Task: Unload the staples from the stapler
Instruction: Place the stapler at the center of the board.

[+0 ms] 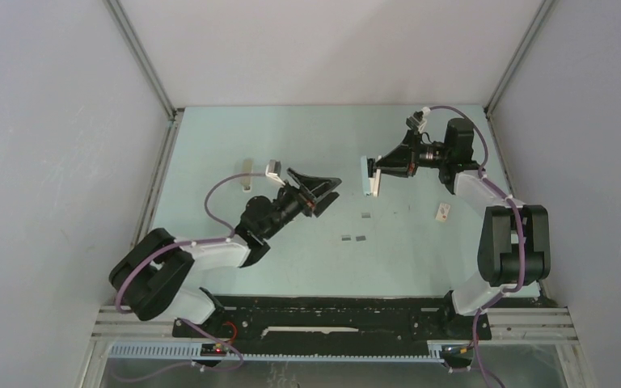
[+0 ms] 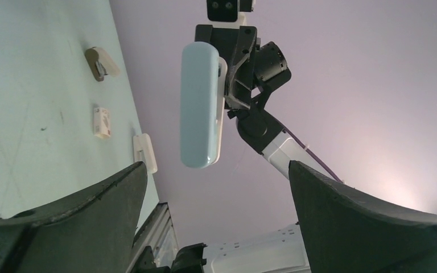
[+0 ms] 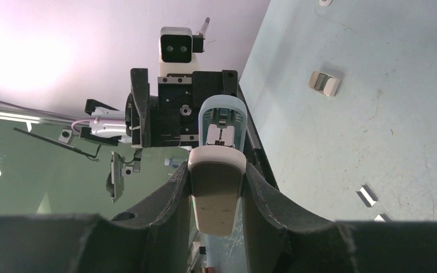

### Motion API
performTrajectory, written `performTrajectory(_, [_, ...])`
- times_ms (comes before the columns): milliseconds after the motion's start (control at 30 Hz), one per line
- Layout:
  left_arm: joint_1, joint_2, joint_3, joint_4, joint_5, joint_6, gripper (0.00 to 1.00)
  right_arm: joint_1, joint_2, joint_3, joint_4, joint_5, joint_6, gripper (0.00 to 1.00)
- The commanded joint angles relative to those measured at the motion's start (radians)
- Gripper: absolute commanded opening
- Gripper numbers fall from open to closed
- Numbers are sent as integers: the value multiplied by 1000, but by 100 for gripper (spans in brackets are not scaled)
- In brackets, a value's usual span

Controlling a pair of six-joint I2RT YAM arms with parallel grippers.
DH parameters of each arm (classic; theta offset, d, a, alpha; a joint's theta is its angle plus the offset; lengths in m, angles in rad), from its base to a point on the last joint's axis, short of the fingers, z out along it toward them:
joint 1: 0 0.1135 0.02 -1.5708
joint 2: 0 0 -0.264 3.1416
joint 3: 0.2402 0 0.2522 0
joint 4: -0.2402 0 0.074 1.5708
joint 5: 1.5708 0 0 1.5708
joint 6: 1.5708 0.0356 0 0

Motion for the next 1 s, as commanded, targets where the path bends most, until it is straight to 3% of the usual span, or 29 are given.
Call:
performTrajectory(0, [-18,62,116,26,6,-20,100,31,-4,-8,80,-24,54,0])
performTrajectory(167, [-21,106,198,-61,43,40,99,71,-14,-10,57,-25,25,0])
performTrajectory(533, [-30,191,271,-78,147,37,64,86,-9,-10,72,-32,36,0])
performTrajectory(733, [-35,215,289,-47,180,20,40,85,-7,-10,77,-32,40,0])
performTrajectory(900, [-35,238,280,24,199,-12,7,88,-10,-10,64,-34,22,1])
performTrajectory(967, [-35,239,274,47,202,-17,0,91,-15,-10,50,-35,4,19])
